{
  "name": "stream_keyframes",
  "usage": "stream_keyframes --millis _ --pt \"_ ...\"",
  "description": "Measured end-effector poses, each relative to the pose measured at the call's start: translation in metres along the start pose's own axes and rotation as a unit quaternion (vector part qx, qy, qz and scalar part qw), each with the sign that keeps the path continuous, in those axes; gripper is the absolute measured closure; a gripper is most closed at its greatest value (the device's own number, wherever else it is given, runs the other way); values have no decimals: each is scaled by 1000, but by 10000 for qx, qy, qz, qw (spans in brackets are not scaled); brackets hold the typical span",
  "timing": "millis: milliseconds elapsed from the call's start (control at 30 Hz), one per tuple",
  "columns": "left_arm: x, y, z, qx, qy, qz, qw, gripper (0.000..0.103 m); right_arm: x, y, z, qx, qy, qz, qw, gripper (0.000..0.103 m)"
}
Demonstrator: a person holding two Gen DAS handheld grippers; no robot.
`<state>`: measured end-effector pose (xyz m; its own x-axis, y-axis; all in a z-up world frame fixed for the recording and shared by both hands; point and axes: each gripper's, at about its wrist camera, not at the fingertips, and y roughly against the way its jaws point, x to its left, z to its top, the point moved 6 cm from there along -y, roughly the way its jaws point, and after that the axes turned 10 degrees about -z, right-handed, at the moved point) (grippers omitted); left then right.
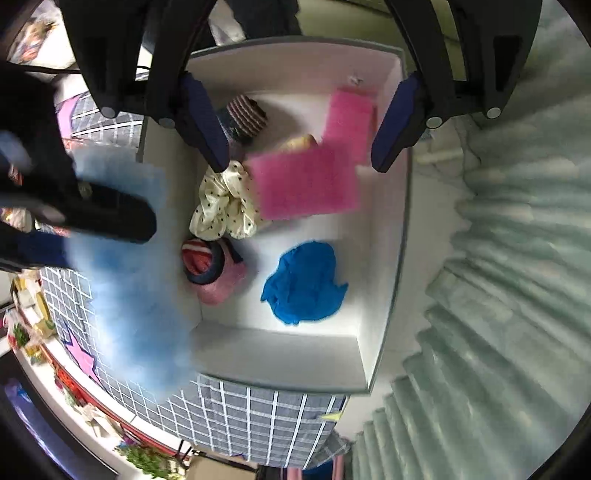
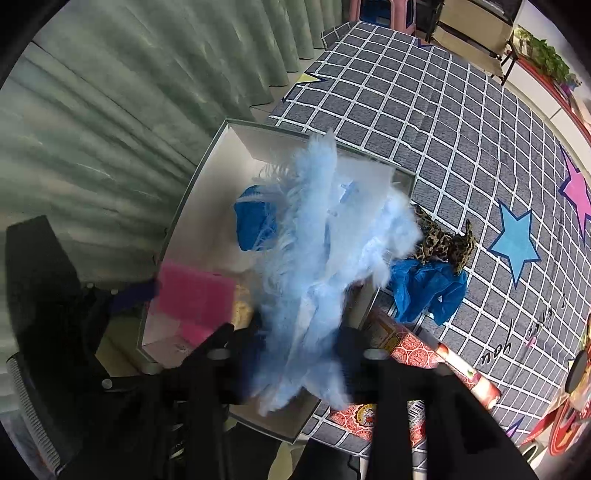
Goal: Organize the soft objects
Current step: 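Open both tools to drop the pink sponge and blue fluffy cloth into the box, then move both tools toward the leopard-print and blue cloths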
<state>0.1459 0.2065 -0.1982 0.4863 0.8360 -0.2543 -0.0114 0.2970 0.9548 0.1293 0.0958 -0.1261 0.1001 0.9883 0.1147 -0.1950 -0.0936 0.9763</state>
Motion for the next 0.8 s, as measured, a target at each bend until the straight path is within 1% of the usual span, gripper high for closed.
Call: stream_keyframes --millis 33,67,100,133,167,200,233,333,433,500,533,567,667,800 --pt "1 0 -1 -31 74 -89 9999 15 -1 1 0 -30 -51 18 10000 24" --pt "3 1 -1 -91 153 -147 9997 11 -3 3 0 -52 -95 35 9999 20" --pt "4 2 -2 -121 181 -163 9996 1 -4 4 0 -64 -129 55 9999 20" --pt "4 3 -2 -154 194 -215 9995 0 -6 5 -1 -70 -183 107 9998 20" --pt "4 3 -3 -149 186 -244 9994 0 -10 6 -1 -60 -272 178 9995 16" --pt "3 2 -3 -156 181 -285 9993 0 -14 7 -1 -54 -357 227 9991 10" --pt "1 3 -2 -221 191 -405 9988 0 -19 9 0 -90 -449 253 9986 1" --pt "-4 11 3 -365 241 -705 9966 0 -39 20 2 -228 -687 274 9970 1" --pt "-10 14 9 -390 299 -919 9946 0 -74 26 5 -314 -1013 116 9943 1" --pt "-13 15 12 -380 305 -951 9943 0 -102 22 5 -256 -1329 -53 9908 1" --pt "-17 15 14 -360 294 -966 9942 0 -121 15 3 -136 -1575 -137 9873 1" --pt "-19 14 16 -330 274 -962 9944 0 -130 10 1 -56 -1715 -158 9850 1" --pt "-25 14 16 -257 223 -880 9955 0 -161 -19 -8 330 -2159 -91 9758 1" --pt "-31 13 14 -113 191 -763 9968 0 -177 -58 -11 747 -2378 -15 9684 1"
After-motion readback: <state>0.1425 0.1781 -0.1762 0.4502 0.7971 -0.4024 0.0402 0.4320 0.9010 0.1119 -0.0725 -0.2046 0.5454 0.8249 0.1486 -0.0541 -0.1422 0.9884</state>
